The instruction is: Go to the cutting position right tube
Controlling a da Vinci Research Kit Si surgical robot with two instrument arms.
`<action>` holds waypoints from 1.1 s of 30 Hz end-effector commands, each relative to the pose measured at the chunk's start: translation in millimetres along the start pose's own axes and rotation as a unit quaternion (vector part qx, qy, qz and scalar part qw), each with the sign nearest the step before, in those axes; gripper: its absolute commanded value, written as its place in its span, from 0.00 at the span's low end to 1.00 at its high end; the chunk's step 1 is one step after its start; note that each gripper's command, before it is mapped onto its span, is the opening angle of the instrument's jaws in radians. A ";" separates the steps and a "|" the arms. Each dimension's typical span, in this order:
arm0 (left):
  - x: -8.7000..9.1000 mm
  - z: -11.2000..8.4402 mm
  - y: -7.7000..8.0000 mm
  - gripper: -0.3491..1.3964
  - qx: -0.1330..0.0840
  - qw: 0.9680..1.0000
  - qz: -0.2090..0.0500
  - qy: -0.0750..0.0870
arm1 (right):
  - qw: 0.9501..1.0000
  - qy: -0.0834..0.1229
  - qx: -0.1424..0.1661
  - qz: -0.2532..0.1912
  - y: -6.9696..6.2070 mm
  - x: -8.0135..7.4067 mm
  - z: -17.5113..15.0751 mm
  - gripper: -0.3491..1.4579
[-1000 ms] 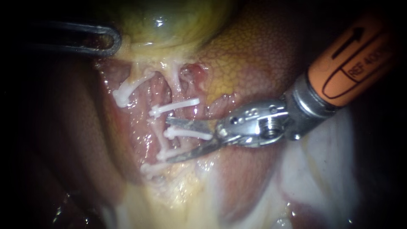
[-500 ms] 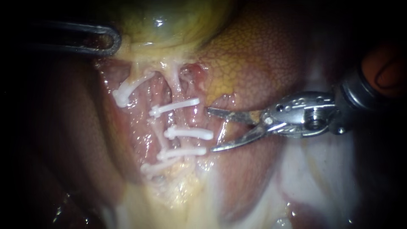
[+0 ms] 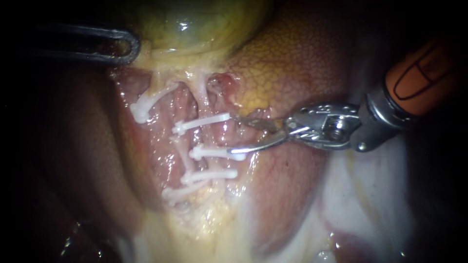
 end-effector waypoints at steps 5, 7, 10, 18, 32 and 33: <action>0.0 0.0 0.0 0.00 0.000 1.000 0.000 0.000 | 0.999 0.020 0.043 -0.005 0.1 0.4 1.1 0.84; 0.0 0.0 0.0 0.00 0.000 1.000 0.000 0.000 | 0.998 0.024 0.056 -0.012 0.2 0.6 1.4 0.84; 0.0 0.0 0.0 0.00 0.000 1.000 0.000 0.000 | 0.997 0.026 0.076 -0.022 0.3 0.8 2.0 0.84; 0.0 0.1 -0.1 0.00 -0.001 1.000 0.000 0.000 | 0.992 0.033 0.116 -0.039 0.8 1.8 4.2 0.82; -0.1 0.3 -0.2 0.00 -0.001 1.000 -0.001 -0.001 | 0.984 0.076 0.149 -0.061 1.3 2.5 6.6 0.73; -0.1 0.4 -0.3 0.00 -0.002 1.000 -0.001 -0.001 | 0.984 0.077 0.148 -0.061 1.3 2.6 6.8 0.73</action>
